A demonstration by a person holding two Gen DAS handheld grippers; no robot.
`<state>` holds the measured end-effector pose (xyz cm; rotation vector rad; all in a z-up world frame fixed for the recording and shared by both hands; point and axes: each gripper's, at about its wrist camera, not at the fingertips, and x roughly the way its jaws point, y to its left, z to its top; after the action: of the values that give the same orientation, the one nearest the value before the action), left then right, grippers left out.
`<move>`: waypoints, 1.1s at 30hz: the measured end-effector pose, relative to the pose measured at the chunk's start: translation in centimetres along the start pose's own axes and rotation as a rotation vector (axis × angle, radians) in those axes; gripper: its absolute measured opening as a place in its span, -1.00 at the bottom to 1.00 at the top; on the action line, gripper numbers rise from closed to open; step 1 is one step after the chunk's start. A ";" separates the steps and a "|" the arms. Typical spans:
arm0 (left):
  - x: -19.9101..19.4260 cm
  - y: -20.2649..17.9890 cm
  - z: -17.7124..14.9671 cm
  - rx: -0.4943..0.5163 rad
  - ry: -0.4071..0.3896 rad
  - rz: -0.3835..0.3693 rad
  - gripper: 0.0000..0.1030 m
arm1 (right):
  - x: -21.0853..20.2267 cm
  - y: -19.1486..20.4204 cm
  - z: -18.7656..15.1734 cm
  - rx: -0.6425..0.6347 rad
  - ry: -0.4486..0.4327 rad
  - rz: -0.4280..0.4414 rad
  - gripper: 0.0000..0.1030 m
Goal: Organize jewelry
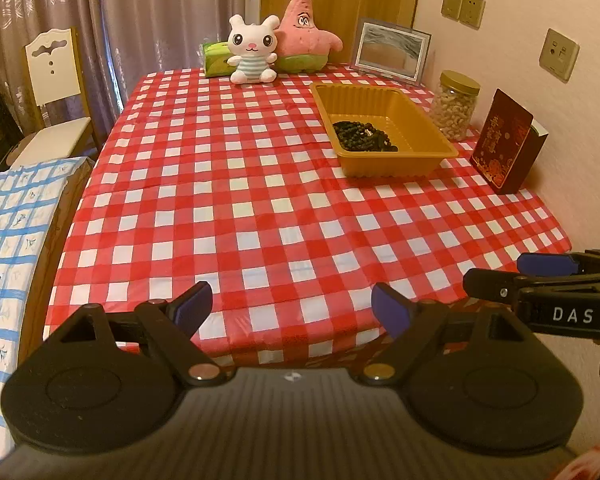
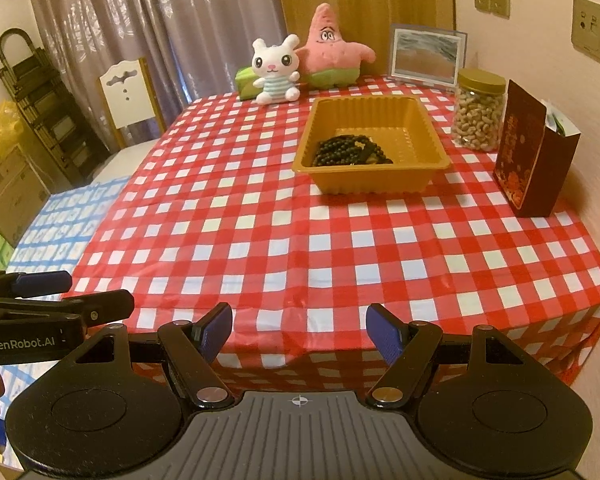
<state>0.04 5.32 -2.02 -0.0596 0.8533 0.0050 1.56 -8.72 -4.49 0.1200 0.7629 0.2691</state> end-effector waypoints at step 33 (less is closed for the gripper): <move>0.2 -0.2 0.5 0.002 -0.002 -0.001 0.66 | 0.2 0.1 0.4 -0.003 -0.001 0.002 0.43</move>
<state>0.50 5.18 -1.84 -0.0579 0.8509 0.0031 1.97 -8.54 -4.34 0.1177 0.7616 0.2720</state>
